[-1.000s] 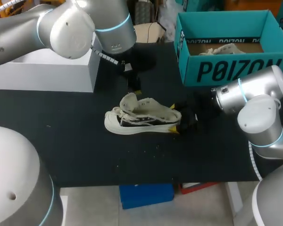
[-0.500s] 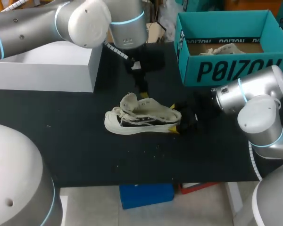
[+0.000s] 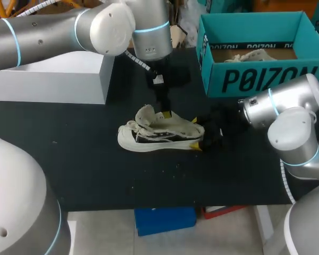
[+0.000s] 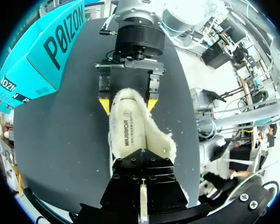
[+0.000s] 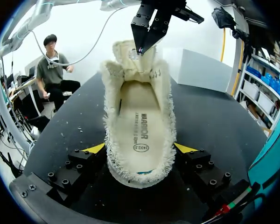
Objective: Take the shoe out of the shoebox, open the shoe tongue, remove and reinsert the insole, then place the shoe into the shoebox
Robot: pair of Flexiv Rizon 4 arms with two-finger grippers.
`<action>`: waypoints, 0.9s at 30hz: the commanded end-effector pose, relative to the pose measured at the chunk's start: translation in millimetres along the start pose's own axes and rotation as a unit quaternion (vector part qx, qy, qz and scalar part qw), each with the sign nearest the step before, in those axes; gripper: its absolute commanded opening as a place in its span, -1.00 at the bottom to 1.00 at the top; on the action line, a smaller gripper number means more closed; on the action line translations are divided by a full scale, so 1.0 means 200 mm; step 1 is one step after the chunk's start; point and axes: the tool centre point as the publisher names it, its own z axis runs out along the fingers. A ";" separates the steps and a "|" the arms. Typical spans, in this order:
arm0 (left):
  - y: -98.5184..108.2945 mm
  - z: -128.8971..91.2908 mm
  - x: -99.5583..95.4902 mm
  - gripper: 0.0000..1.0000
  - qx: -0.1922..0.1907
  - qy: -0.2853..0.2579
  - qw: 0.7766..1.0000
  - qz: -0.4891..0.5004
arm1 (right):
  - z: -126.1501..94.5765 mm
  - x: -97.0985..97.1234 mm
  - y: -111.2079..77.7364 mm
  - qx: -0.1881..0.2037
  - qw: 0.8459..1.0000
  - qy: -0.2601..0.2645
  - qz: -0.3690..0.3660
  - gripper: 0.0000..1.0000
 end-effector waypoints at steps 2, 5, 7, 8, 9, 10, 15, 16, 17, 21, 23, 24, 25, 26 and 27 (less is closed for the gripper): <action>0.02 0.03 -0.01 -1.00 0.007 -0.001 1.000 0.001 | 0.01 0.00 -0.02 0.000 1.000 0.000 0.001 -1.00; 0.02 0.03 -0.01 -1.00 0.007 -0.001 1.000 0.001 | 0.01 0.00 -0.02 0.000 1.000 0.000 0.001 -1.00; 0.02 0.03 -0.01 -1.00 0.007 -0.001 1.000 0.001 | 0.01 0.00 -0.02 0.000 1.000 0.000 0.001 -1.00; 0.02 0.03 -0.01 -1.00 0.007 -0.001 1.000 0.001 | 0.01 0.00 -0.02 0.000 1.000 0.000 0.001 -1.00; 0.02 0.03 -0.01 -1.00 0.007 -0.001 1.000 0.001 | 0.01 0.00 -0.02 0.000 1.000 0.000 0.001 -1.00; 0.02 0.03 -0.01 -1.00 0.007 -0.001 1.000 0.001 | 0.01 0.00 -0.02 0.000 1.000 0.000 0.001 -1.00; 0.01 0.02 -0.01 -1.00 -0.046 -0.023 0.998 -0.023 | 0.01 0.00 -0.02 0.000 1.000 0.000 0.001 -1.00; 0.00 0.03 -0.01 -1.00 -0.054 -0.022 0.998 -0.015 | 0.01 0.00 -0.02 0.000 1.000 0.000 0.001 -1.00; -0.01 0.04 -0.01 -1.00 -0.079 -0.029 0.996 -0.016 | 0.01 0.00 -0.02 0.000 1.000 0.000 0.001 -1.00; -0.03 0.07 0.00 -1.00 -0.081 -0.029 0.996 0.000 | 0.01 0.00 -0.02 0.000 1.000 0.000 0.001 -1.00; -0.03 0.09 0.00 -1.00 -0.081 -0.024 0.996 0.010 | 0.01 0.00 -0.02 0.000 1.000 0.000 0.001 -1.00; -0.03 0.10 -0.01 -1.00 -0.081 -0.024 0.996 0.011 | 0.01 0.00 -0.02 0.000 1.000 0.000 0.001 -1.00; -0.03 0.12 -0.01 -1.00 -0.078 -0.019 0.997 0.017 | 0.01 0.00 -0.02 0.000 1.000 0.000 0.001 -1.00; -0.02 0.13 -0.01 -1.00 -0.078 -0.018 0.997 0.016 | 0.01 0.00 -0.02 0.000 1.000 0.000 0.001 -1.00; -0.01 0.14 -0.01 -1.00 -0.079 -0.017 0.997 0.014 | 0.01 0.00 -0.02 0.000 1.000 0.000 0.001 -1.00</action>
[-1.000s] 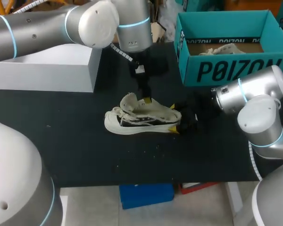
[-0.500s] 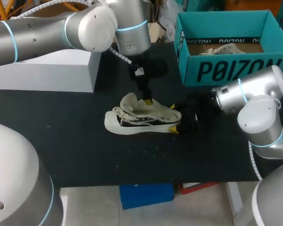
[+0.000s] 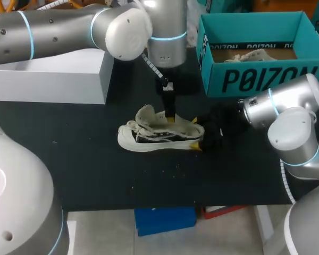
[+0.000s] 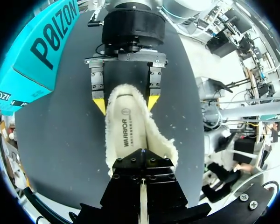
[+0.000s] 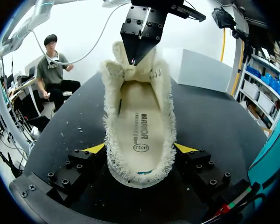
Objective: Take the shoe out of the shoebox, open the shoe tongue, remove and reinsert the insole, then place the shoe into the shoebox
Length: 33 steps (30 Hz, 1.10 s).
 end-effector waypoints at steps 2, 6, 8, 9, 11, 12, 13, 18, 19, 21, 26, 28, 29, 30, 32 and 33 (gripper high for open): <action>0.00 0.07 -0.04 -1.00 0.002 0.013 1.000 -0.003 | 0.01 0.00 -0.02 0.000 1.000 0.000 0.001 -1.00; 0.01 0.09 -0.04 -1.00 0.004 0.016 1.000 -0.005 | 0.01 0.00 -0.02 0.000 1.000 0.000 0.001 -1.00; 0.00 0.10 -0.04 -1.00 0.006 0.017 1.000 -0.004 | 0.01 0.00 -0.02 0.000 1.000 0.000 0.001 -1.00; 0.00 0.10 -0.03 -1.00 0.006 0.018 1.000 -0.004 | 0.01 0.00 -0.02 0.000 1.000 0.000 0.001 -1.00; 0.00 0.12 -0.03 -1.00 0.009 0.022 1.000 -0.002 | 0.01 0.00 -0.02 0.000 1.000 0.000 0.001 -1.00; 0.00 0.13 -0.02 -1.00 0.009 0.022 1.000 -0.002 | 0.01 0.00 -0.02 0.000 1.000 0.000 0.001 -1.00; 0.00 0.13 -0.02 -1.00 0.012 0.024 1.000 -0.002 | 0.01 0.00 -0.02 0.000 1.000 0.000 0.001 -1.00; 0.01 0.17 0.01 -1.00 0.017 0.028 0.999 -0.005 | 0.01 0.00 -0.02 0.000 1.000 0.000 0.001 -1.00; 0.01 0.18 0.02 -1.00 0.018 0.030 0.999 -0.006 | 0.01 0.00 -0.02 0.000 1.000 0.000 0.001 -1.00; 0.01 0.19 0.04 -1.00 0.020 0.031 0.999 -0.007 | 0.01 0.00 -0.02 0.000 1.000 0.000 0.001 -1.00; 0.01 0.24 0.06 -1.00 0.020 0.035 0.999 -0.008 | 0.01 0.00 -0.02 0.000 1.000 0.000 0.001 -1.00; 0.00 0.25 0.07 -1.00 0.026 0.040 0.999 -0.002 | 0.01 0.00 -0.02 0.000 1.000 0.000 0.001 -1.00; 0.00 0.26 0.08 -1.00 0.024 0.040 0.999 -0.001 | 0.01 0.00 -0.02 0.000 1.000 0.000 0.001 -1.00; 0.00 0.26 0.08 -1.00 0.021 0.039 0.999 -0.002 | 0.01 0.00 -0.02 0.000 1.000 0.000 0.001 -1.00; 0.00 0.28 0.09 -1.00 0.022 0.041 0.999 0.001 | 0.01 0.00 -0.02 0.000 1.000 0.000 0.001 -1.00; 0.00 0.28 0.09 -1.00 0.022 0.041 0.999 0.001 | 0.01 0.00 -0.02 0.000 1.000 0.000 0.001 -1.00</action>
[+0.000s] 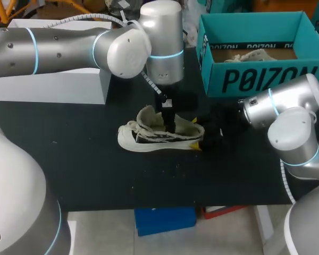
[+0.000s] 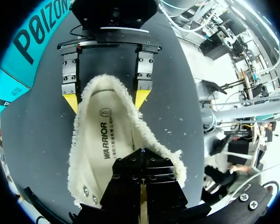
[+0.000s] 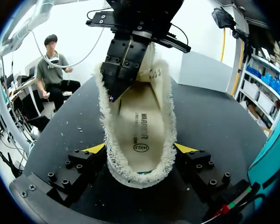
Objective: Take the shoe out of the shoebox, open the shoe tongue, remove and reinsert the insole, then place the shoe into the shoebox
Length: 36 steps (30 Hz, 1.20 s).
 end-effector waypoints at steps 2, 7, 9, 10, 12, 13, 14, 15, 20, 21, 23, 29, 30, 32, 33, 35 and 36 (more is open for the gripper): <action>0.00 0.05 0.01 -1.00 0.001 -0.001 1.000 0.002 | 0.01 0.00 -0.02 0.000 1.000 0.000 0.001 -1.00; 0.01 0.07 0.01 -1.00 0.009 -0.003 1.000 -0.002 | 0.01 0.00 -0.02 0.000 1.000 0.000 0.001 -1.00; 0.01 0.07 0.01 -1.00 0.012 -0.004 1.000 -0.003 | 0.01 0.00 -0.02 0.000 1.000 0.000 0.001 -1.00; 0.01 0.07 0.01 -1.00 0.013 -0.005 1.000 -0.004 | 0.01 0.00 -0.02 0.000 1.000 0.000 0.001 -1.00; 0.00 0.08 0.01 -1.00 0.015 -0.007 1.000 -0.005 | 0.01 0.00 -0.02 0.000 1.000 0.000 0.001 -1.00; 0.00 0.08 0.01 -1.00 0.017 -0.008 1.000 -0.006 | 0.01 0.00 -0.02 0.000 1.000 0.000 0.001 -1.00; 0.01 0.09 0.01 -1.00 0.018 -0.008 1.000 -0.006 | 0.01 0.00 -0.02 0.000 1.000 0.000 0.001 -1.00; 0.01 0.09 0.01 -1.00 0.020 -0.007 1.000 -0.007 | 0.01 0.00 -0.02 0.000 1.000 0.000 0.001 -1.00; 0.00 0.11 0.01 -1.00 0.022 -0.007 1.000 -0.008 | 0.01 0.00 -0.02 0.000 1.000 0.000 0.001 -1.00; 0.00 0.11 0.01 -1.00 0.021 -0.007 1.000 -0.009 | 0.01 0.00 -0.02 0.000 1.000 0.000 0.001 -1.00; 0.00 0.11 0.00 -1.00 0.020 -0.007 1.000 -0.010 | 0.01 0.00 -0.02 0.000 1.000 0.000 0.001 -1.00; 0.01 0.10 0.00 -0.55 0.010 -0.020 1.000 -0.019 | 0.01 0.00 -0.02 0.000 1.000 0.000 0.001 -1.00; 0.01 0.10 0.00 -0.51 0.009 -0.022 1.000 -0.019 | 0.01 0.00 -0.02 0.000 1.000 0.000 0.001 -1.00; 0.01 0.10 0.00 -0.53 0.000 -0.032 0.999 -0.023 | 0.01 0.00 -0.02 0.000 1.000 0.000 0.001 -1.00; 0.01 0.10 0.00 -0.55 -0.002 -0.035 0.999 -0.023 | 0.01 0.00 -0.02 0.000 1.000 0.000 0.001 -1.00; 0.01 0.10 0.00 -0.61 -0.011 -0.045 0.998 -0.029 | 0.01 0.00 -0.02 0.000 1.000 0.000 0.001 -1.00; 0.01 0.10 0.00 -0.63 -0.016 -0.050 0.998 -0.033 | 0.01 0.00 -0.02 0.000 1.000 0.000 0.001 -1.00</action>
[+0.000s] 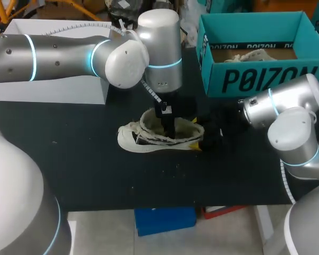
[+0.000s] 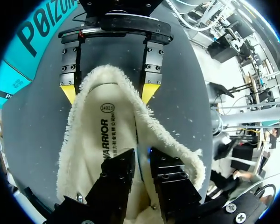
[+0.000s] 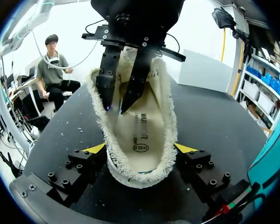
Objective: Take the shoe out of the shoebox, open the shoe tongue, remove and reinsert the insole, then place the shoe into the shoebox
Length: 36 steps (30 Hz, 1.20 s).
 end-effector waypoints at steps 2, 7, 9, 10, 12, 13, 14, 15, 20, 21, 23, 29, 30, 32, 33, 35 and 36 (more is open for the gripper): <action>0.00 0.01 0.03 -0.70 -0.017 -0.025 0.999 -0.011 | 0.01 -0.01 -0.02 0.001 1.000 0.000 0.001 -1.00; 0.00 0.02 0.02 -0.73 -0.051 -0.066 0.996 -0.039 | 0.01 -0.01 -0.02 0.001 1.000 0.000 0.001 -1.00; 0.01 0.02 0.02 -0.70 -0.059 -0.079 0.994 -0.048 | 0.01 -0.01 -0.02 0.001 1.000 0.000 0.001 -1.00; 0.02 0.03 0.02 -0.65 -0.063 -0.084 0.993 -0.051 | 0.01 -0.01 -0.02 0.001 1.000 0.000 0.001 -1.00; 0.03 0.04 0.00 -0.62 -0.058 -0.085 0.993 -0.051 | 0.01 -0.01 -0.02 0.001 1.000 0.000 0.001 -1.00; 0.03 0.05 0.00 -0.62 -0.061 -0.090 0.993 -0.055 | 0.01 -0.01 -0.02 0.001 1.000 0.000 0.001 -1.00; 0.04 0.06 0.00 -0.59 -0.060 -0.091 0.993 -0.055 | 0.01 -0.01 -0.02 0.001 1.000 0.000 0.001 -1.00; 0.05 0.06 -0.01 -0.53 -0.058 -0.091 0.993 -0.055 | 0.01 -0.01 -0.02 0.001 1.000 0.000 0.001 -1.00; 0.09 0.08 -0.04 -0.52 -0.044 -0.086 0.993 -0.063 | 0.01 -0.01 -0.02 0.001 1.000 0.000 0.001 -1.00; 0.09 0.08 -0.04 -0.55 -0.040 -0.086 0.993 -0.065 | 0.01 -0.01 -0.02 0.001 1.000 0.000 0.001 -1.00; 0.11 0.07 -0.05 -0.72 -0.033 -0.082 0.994 -0.064 | 0.01 -0.01 -0.02 0.001 1.000 0.000 0.001 -1.00; 0.11 0.04 -0.08 -1.00 -0.027 -0.078 0.995 -0.061 | 0.01 -0.01 -0.02 0.001 1.000 0.000 0.001 -1.00; 0.11 0.04 -0.08 -1.00 -0.028 -0.079 0.995 -0.059 | 0.01 -0.01 -0.02 0.001 1.000 0.000 0.001 -1.00; 0.10 0.03 -0.09 -1.00 -0.027 -0.079 0.995 -0.056 | 0.01 -0.01 -0.02 0.001 1.000 0.000 0.001 -1.00; 0.10 0.03 -0.09 -1.00 -0.027 -0.078 0.995 -0.055 | 0.01 -0.01 -0.02 0.001 1.000 0.000 0.001 -1.00; 0.09 0.02 -0.10 -1.00 -0.025 -0.078 0.995 -0.054 | 0.01 -0.01 -0.02 0.001 1.000 0.000 0.001 -1.00; 0.09 0.02 -0.11 -1.00 -0.025 -0.077 0.995 -0.054 | 0.01 -0.01 -0.02 0.001 1.000 0.000 0.001 -1.00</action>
